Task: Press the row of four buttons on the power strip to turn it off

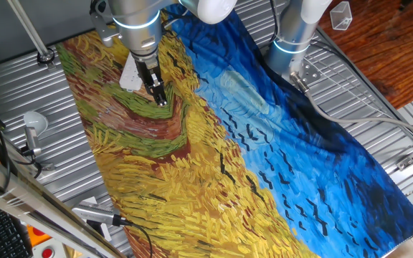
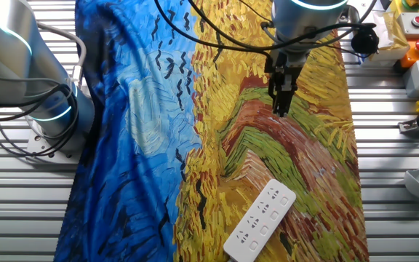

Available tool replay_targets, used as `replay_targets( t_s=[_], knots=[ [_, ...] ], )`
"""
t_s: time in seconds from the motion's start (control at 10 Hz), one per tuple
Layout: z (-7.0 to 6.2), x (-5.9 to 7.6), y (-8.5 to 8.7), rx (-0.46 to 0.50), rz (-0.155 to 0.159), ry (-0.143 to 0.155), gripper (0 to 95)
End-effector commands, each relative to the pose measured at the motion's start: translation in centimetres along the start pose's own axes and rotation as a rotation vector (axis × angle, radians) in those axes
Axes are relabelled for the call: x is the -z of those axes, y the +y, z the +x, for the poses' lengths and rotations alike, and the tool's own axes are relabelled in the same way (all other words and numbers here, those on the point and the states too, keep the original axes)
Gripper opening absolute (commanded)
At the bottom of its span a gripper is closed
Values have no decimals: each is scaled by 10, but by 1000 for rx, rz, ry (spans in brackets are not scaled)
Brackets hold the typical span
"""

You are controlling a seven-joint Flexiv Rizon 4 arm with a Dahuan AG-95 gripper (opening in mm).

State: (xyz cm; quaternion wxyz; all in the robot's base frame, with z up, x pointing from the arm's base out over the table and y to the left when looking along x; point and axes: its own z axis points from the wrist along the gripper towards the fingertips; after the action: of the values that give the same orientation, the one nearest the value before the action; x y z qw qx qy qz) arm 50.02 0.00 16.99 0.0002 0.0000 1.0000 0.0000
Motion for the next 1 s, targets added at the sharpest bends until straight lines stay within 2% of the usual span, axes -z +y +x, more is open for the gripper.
replay_targets(
  t_s=[0.1,0.2,1.0],
  knots=[
    [0,0,0,0,0,0,950],
    [0,0,0,124,-14,-78,0],
    [0,0,0,124,-4,-75,0]
  ],
)
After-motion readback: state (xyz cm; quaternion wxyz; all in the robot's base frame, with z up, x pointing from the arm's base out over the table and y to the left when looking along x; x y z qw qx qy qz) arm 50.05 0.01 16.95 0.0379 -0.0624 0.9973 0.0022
